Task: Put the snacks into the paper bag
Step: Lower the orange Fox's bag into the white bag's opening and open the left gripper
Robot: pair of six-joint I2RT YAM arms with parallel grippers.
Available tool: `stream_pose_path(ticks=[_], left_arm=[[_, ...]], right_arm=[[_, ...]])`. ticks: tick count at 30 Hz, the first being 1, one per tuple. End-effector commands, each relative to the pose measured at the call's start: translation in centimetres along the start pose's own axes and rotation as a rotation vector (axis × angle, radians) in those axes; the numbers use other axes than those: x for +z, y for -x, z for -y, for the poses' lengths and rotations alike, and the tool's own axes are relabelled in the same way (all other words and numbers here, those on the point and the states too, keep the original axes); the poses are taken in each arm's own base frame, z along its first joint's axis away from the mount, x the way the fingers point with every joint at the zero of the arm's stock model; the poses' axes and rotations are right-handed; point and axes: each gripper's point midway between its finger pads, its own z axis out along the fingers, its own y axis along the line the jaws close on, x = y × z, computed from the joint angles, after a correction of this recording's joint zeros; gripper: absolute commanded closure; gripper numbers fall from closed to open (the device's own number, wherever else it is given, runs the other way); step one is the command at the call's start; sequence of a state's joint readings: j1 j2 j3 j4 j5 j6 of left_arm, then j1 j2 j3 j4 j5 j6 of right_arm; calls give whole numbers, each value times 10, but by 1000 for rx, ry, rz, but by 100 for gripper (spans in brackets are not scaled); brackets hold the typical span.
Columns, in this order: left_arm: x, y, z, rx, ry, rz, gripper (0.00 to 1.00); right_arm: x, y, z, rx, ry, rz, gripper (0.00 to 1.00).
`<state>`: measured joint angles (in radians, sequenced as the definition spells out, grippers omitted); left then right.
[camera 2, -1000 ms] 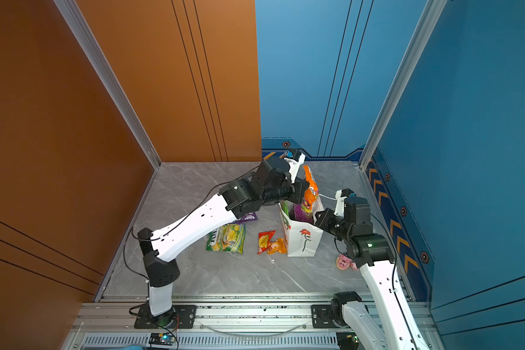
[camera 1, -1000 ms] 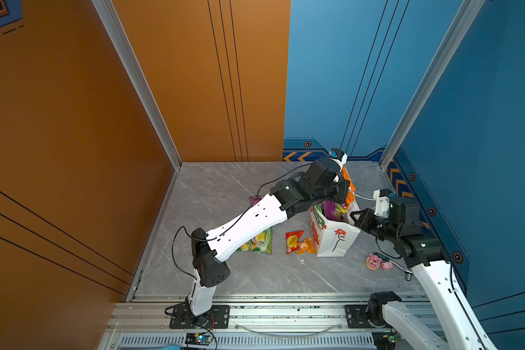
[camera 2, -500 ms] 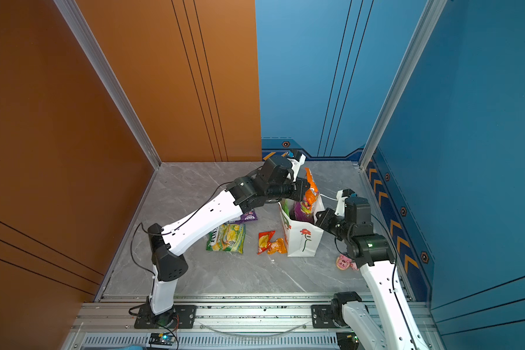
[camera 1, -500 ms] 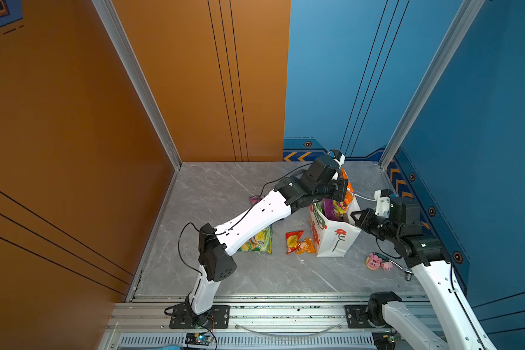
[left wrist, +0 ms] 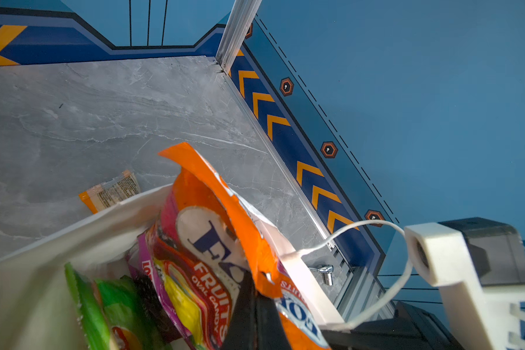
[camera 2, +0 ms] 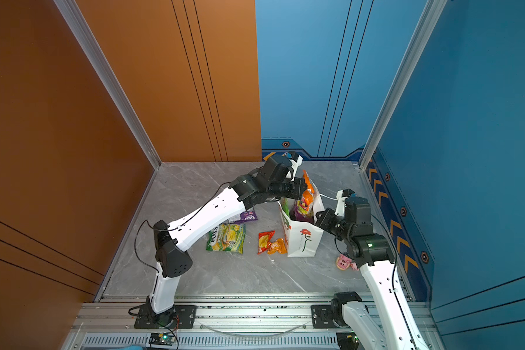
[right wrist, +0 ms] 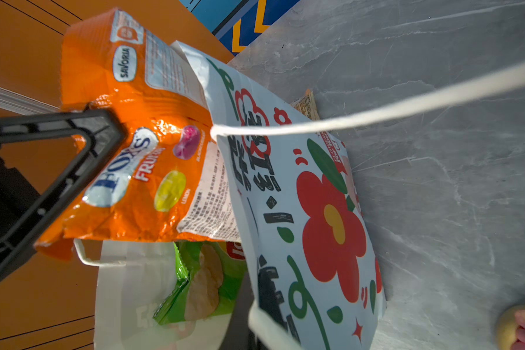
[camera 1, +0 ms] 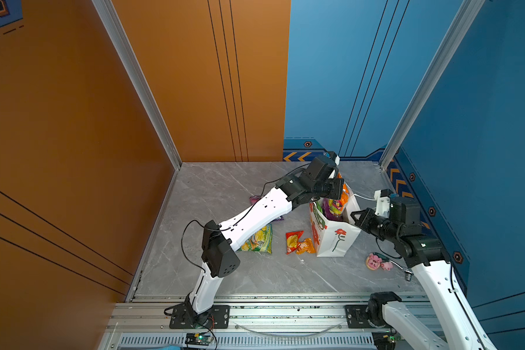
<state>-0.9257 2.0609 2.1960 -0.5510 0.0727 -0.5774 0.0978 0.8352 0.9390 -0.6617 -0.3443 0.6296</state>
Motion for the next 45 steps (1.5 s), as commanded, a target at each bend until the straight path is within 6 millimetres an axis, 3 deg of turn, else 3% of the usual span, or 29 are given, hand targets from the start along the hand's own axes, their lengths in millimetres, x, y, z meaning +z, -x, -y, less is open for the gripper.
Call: stream_pose_path(ticks=[1,8,12,16,20,26,31,45], left_arm=[[0,5,-4,-8,5,13,100],[1,-5,-19,7,55,-7,100],[-1,-5,-17,17,54,-3,100],[-2,-1,0,31,1,15,100],[0,4,23,31,-85,32,100],[10,-4,53,53,-172,9,100],[22,-12,65,49,-213,-18,100],[51,-40,26,70,-60,-116,100]], right_arm=[[-6,9,-8,4,25,30,100],[-11,13,-4,30,0,53,100],[-21,20,16,42,-133,93,100],[-27,26,39,12,-291,107,100],[-25,23,48,-10,-346,90,100],[-16,16,44,-6,-306,62,100],[-19,18,44,-6,-304,78,100],[-26,21,41,-4,-290,110,100]])
